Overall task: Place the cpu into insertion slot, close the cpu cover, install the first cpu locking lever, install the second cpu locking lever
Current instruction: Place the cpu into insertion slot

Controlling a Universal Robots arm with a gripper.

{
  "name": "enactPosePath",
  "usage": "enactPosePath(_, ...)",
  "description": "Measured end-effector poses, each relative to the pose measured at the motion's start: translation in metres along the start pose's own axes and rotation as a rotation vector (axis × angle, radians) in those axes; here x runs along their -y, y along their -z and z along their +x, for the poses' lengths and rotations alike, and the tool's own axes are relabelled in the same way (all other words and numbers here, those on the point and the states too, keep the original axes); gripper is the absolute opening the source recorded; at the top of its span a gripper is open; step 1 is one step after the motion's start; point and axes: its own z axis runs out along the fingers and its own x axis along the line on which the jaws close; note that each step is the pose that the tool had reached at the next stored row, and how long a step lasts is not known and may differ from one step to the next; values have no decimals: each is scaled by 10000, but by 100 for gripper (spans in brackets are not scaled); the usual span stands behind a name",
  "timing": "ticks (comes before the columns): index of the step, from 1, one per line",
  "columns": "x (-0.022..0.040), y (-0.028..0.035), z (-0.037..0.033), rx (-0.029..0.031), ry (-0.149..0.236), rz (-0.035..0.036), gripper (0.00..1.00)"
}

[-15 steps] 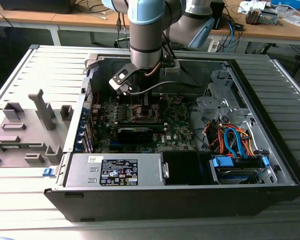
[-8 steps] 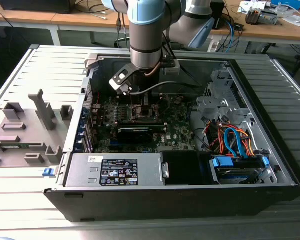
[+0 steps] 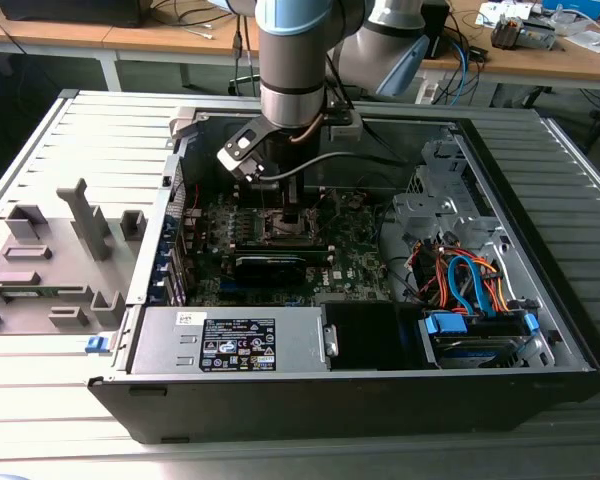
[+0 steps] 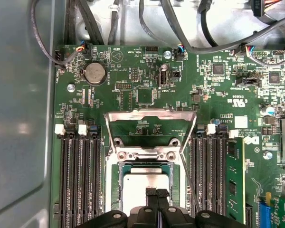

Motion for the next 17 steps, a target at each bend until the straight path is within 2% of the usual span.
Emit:
enactPosePath(4,-5,80,-4,0,1,0,11)
enactPosePath(5,-20,90,-5,-5,2,24,11)
enactPosePath(7,-47,90,-6,-19,11,238,11)
enactPosePath(8,-62,89,-5,-22,21,409,11)
enactPosePath(9,-68,92,-6,-21,26,459,11)
enactPosePath(10,-78,103,-7,-26,49,480,11)
enactPosePath(11,-86,115,-7,-57,117,487,11)
enactPosePath(15,-96,160,-10,-137,388,477,11)
enactPosePath(17,-97,187,-11,-143,392,477,11)
